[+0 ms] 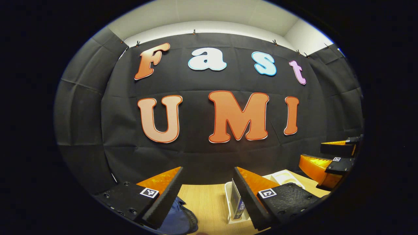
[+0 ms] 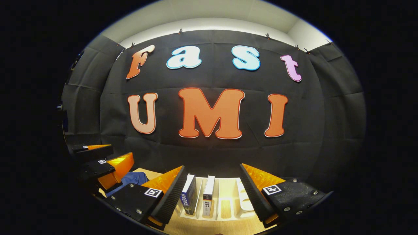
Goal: Open the schoolbag, grab two books from the bookshelf and put them into the schoolbag.
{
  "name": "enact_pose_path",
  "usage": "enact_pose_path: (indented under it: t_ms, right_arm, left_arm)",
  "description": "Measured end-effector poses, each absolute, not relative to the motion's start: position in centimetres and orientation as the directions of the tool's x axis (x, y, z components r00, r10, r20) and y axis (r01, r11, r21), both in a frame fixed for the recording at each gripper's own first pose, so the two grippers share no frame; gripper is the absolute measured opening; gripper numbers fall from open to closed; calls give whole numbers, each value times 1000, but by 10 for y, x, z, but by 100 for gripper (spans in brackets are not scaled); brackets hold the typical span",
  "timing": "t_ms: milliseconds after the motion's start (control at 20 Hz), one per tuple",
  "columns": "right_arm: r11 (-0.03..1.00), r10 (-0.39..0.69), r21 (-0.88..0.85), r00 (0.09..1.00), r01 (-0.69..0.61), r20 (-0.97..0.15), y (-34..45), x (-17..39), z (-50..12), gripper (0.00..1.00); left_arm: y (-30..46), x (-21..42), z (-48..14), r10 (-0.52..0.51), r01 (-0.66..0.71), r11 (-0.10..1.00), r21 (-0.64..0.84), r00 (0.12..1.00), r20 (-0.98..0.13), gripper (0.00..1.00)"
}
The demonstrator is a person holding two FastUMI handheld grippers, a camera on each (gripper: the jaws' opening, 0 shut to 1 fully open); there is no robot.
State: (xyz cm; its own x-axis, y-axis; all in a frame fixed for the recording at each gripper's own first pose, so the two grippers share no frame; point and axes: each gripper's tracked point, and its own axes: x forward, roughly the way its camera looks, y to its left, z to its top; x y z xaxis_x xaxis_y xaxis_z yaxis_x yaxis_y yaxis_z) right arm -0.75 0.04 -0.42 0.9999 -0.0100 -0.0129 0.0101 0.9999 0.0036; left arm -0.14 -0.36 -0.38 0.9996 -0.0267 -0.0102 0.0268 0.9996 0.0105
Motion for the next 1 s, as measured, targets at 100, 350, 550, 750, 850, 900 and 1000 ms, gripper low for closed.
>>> enact_pose_path:
  t_ms: [100,350,550,750,850,900,1000]
  right_arm:
    - [1000,-15,6,1000,16,-13,-1,-8,-4,96]
    - [1000,-16,2,1000,16,-17,-2,-12,-6,96]
    - [1000,-16,2,1000,16,-19,-4,-14,-7,96]
    - [1000,-12,1,1000,12,-22,-3,-15,-7,96]
    - [1000,-6,0,1000,6,-24,-2,-14,-7,96]
    - [1000,-5,-1,1000,5,-23,-2,-14,-7,96]
    - [1000,0,0,1000,0,-20,-1,-13,-6,96]
  left_arm:
    - [-4,-2,-4,-27,27,1000,10,1000,-8,93]
    - [-8,-2,-7,-47,47,999,8,999,-18,94]
    - [-8,-3,-5,-50,50,999,13,999,-12,93]
    - [-9,-4,-7,-47,47,999,11,999,-13,93]
    - [-10,-4,-7,-49,49,999,7,999,-15,94]
    - [-10,-5,-7,-50,50,999,3,999,-15,94]
    - [-9,-5,-7,-43,43,999,6,999,-13,94]
